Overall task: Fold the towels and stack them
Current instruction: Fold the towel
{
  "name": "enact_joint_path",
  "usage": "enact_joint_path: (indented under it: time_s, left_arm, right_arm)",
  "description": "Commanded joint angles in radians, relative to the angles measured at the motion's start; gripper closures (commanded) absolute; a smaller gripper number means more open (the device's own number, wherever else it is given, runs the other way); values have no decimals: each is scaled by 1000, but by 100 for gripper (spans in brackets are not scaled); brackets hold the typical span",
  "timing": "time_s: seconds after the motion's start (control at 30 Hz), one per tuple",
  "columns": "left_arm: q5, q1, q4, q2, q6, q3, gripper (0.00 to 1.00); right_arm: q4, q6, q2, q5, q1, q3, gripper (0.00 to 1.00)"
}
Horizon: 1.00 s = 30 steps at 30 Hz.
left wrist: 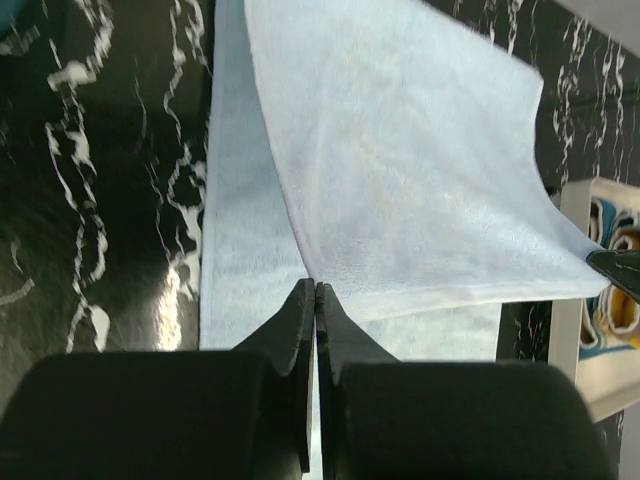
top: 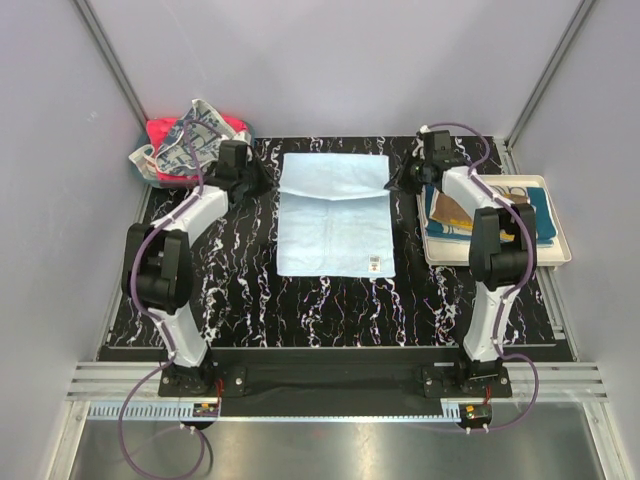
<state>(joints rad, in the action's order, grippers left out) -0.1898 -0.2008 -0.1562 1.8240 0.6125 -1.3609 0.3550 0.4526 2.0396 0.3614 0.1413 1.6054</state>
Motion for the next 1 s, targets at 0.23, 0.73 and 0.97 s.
enact_joint_path:
  time_s: [0.23,0.73,0.97]
  left_arm:
    - [69,-77,63,-137,32,189,100]
    - [159,-86,6,-288,102,345,100]
    - [142,-86,-2,-250,107,289,100]
  right_arm:
    - [21,21,-186,-35,14,-223,100]
    - [62,28,-291,-140,66,-346,100]
    - [87,43,-236,-150,66,-240,100]
